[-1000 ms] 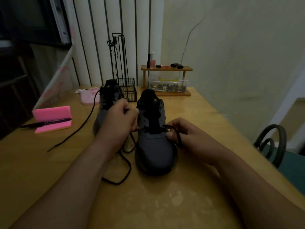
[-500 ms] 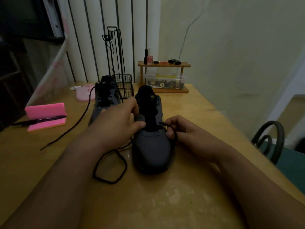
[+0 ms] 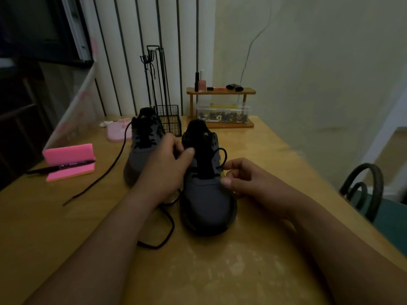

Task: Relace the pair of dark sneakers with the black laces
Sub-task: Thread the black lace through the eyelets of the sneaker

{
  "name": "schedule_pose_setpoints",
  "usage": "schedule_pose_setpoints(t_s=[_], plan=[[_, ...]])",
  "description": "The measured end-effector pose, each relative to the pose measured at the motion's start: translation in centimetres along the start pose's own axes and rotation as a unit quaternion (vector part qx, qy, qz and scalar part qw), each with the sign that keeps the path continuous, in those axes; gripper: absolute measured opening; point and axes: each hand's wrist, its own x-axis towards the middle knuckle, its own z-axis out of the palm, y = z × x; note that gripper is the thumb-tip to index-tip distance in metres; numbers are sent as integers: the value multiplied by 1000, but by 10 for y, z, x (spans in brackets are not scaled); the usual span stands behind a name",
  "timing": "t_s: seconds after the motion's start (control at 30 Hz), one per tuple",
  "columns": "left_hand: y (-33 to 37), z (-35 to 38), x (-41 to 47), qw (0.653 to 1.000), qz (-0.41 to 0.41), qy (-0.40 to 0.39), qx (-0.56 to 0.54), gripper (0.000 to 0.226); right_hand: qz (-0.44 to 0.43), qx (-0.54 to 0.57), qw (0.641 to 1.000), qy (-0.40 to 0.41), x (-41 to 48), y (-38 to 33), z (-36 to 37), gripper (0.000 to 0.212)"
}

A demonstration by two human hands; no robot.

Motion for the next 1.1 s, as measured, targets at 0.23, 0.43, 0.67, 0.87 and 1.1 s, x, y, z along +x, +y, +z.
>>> schedule_pose_setpoints(t_s=[0.23,0.43,0.67,0.87,1.1], plan=[[-2,-33,8,979,67,-132,140,33,-22,-21,999,9,1,1,6,57],[-12,-43,6,981,53,-129,137,26,-23,-40,999,6,3,1,4,53],[-27,-31,19,953,169,186,167,25,-17,-34,999,4,3,0,4,59],[-26,-29,13,951,186,211,130,26,-17,-37,999,6,1,0,6,62],[-21,-30,-2,960,148,217,93,28,0,-45,999,2,-4,-6,8,49]])
